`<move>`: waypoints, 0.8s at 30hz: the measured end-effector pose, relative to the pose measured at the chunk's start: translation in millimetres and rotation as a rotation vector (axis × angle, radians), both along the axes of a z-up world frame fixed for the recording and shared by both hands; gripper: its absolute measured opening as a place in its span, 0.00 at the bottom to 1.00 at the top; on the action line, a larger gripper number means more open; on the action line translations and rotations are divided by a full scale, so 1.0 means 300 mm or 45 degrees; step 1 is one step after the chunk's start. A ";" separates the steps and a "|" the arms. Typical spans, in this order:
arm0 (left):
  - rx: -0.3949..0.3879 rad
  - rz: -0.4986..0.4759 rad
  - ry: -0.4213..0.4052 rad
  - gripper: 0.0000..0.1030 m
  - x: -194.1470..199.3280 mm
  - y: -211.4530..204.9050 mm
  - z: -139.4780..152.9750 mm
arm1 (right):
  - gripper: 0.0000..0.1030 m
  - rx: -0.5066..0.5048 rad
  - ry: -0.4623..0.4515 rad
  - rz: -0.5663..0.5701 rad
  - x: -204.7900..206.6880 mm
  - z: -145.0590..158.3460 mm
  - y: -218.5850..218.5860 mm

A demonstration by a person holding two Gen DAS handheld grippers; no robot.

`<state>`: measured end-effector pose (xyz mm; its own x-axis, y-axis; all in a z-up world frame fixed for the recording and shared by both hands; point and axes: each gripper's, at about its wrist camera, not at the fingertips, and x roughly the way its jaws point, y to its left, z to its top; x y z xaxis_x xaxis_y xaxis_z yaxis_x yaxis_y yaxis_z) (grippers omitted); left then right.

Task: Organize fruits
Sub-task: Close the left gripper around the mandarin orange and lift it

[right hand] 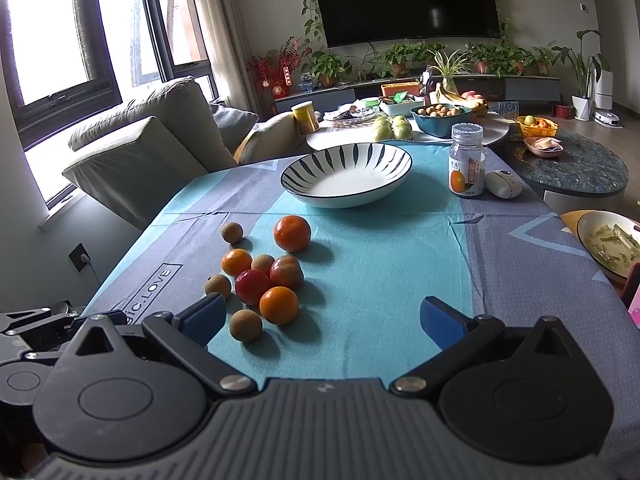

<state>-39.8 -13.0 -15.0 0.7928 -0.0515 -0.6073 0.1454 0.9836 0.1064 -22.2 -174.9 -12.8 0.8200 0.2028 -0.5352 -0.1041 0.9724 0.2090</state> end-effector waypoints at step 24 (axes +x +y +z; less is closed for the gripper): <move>-0.060 -0.079 0.073 0.41 0.020 -0.007 -0.044 | 0.77 -0.029 0.014 -0.003 0.004 -0.008 0.001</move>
